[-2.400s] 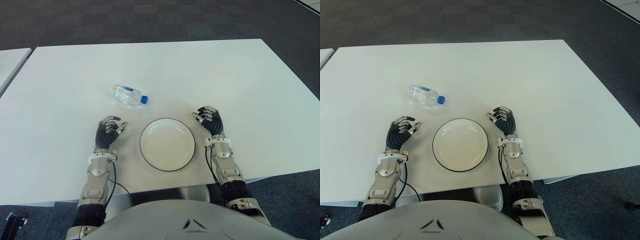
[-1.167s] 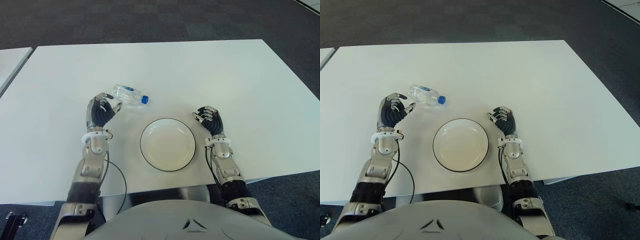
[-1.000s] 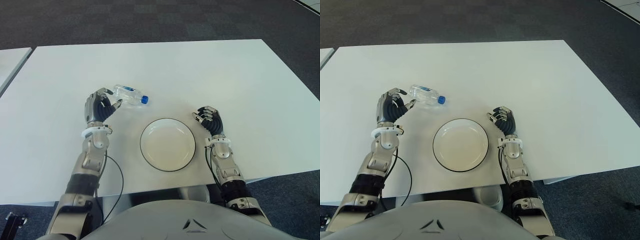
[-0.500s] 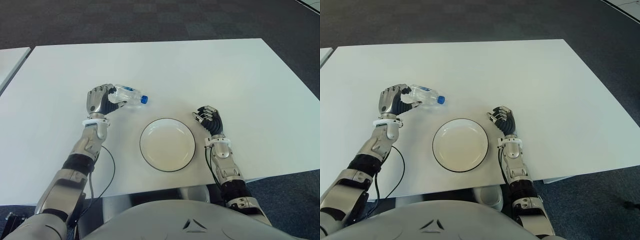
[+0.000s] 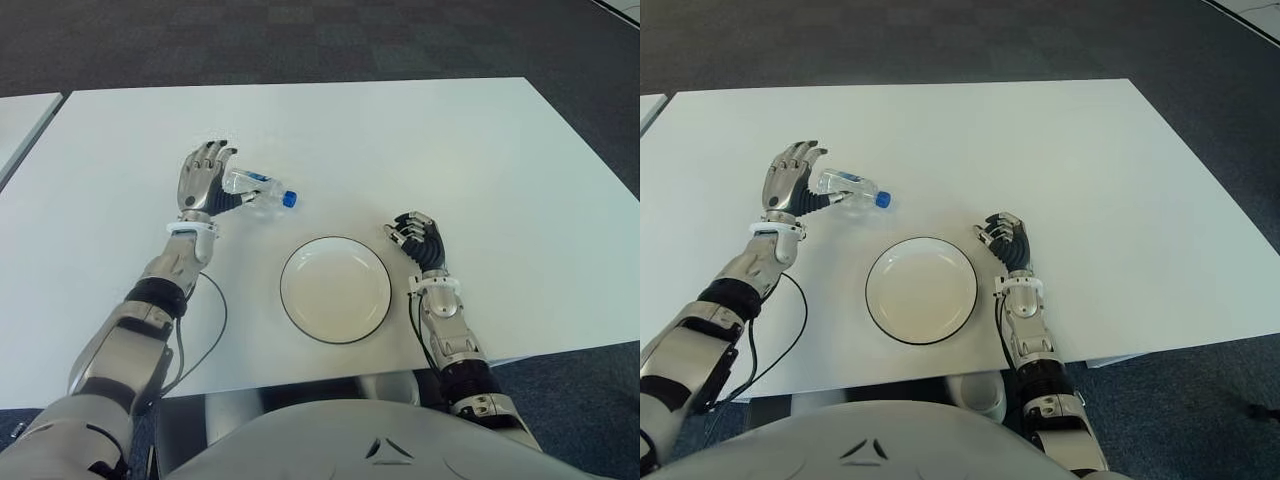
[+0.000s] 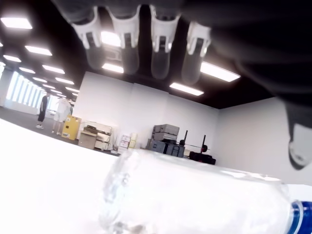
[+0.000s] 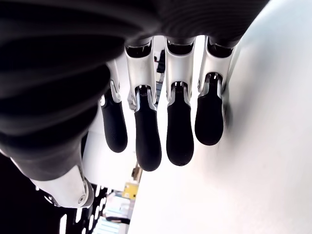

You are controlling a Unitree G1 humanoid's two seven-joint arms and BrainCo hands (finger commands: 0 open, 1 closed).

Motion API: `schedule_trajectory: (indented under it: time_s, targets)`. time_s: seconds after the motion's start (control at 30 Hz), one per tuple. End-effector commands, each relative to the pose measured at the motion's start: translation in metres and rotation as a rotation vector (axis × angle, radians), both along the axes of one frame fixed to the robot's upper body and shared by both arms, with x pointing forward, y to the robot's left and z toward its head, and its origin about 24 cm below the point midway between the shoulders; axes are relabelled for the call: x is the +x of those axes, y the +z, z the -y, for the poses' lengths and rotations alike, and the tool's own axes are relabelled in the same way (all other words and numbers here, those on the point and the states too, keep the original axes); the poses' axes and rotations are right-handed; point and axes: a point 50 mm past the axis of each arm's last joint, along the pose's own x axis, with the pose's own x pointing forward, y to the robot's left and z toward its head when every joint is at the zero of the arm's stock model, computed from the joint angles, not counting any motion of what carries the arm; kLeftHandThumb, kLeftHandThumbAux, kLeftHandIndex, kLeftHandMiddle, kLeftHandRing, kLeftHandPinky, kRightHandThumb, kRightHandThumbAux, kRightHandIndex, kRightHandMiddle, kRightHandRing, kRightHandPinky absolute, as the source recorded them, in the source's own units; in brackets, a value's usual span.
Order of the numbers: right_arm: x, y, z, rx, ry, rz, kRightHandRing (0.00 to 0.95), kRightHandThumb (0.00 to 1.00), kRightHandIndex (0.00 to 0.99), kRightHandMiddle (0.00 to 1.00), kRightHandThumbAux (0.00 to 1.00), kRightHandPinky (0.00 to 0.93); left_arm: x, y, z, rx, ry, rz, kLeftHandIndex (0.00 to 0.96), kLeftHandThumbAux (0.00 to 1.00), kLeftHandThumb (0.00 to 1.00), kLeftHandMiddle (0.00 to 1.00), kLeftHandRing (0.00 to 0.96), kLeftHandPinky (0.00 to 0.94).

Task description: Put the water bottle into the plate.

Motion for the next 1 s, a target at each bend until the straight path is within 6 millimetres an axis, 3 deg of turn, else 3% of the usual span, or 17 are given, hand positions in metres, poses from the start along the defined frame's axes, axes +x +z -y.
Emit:
schedule_trajectory:
  time_s: [0.03, 0.37, 1.0]
  targets:
    - [-0.003, -0.008, -0.001, 0.003, 0.002, -0.038, 0.596, 0.703, 0.428, 0.577, 0.73, 0.6, 0.005, -0.007, 0.002, 0.066, -0.018, -0.055, 0.016, 0.395, 0.654, 0.009, 0.008, 0.007]
    - [-0.004, -0.009, -0.001, 0.012, -0.01, -0.047, 0.596, 0.704, 0.428, 0.581, 0.729, 0.598, 0.01, -0.02, 0.004, 0.196, -0.049, -0.2, 0.0, 0.33, 0.668, 0.0, 0.0, 0.0]
    - [-0.005, -0.008, -0.001, -0.01, -0.005, -0.05, 0.603, 0.704, 0.428, 0.581, 0.73, 0.614, 0.01, -0.03, 0.013, 0.433, -0.116, -0.279, 0.0, 0.329, 0.678, 0.0, 0.0, 0.0]
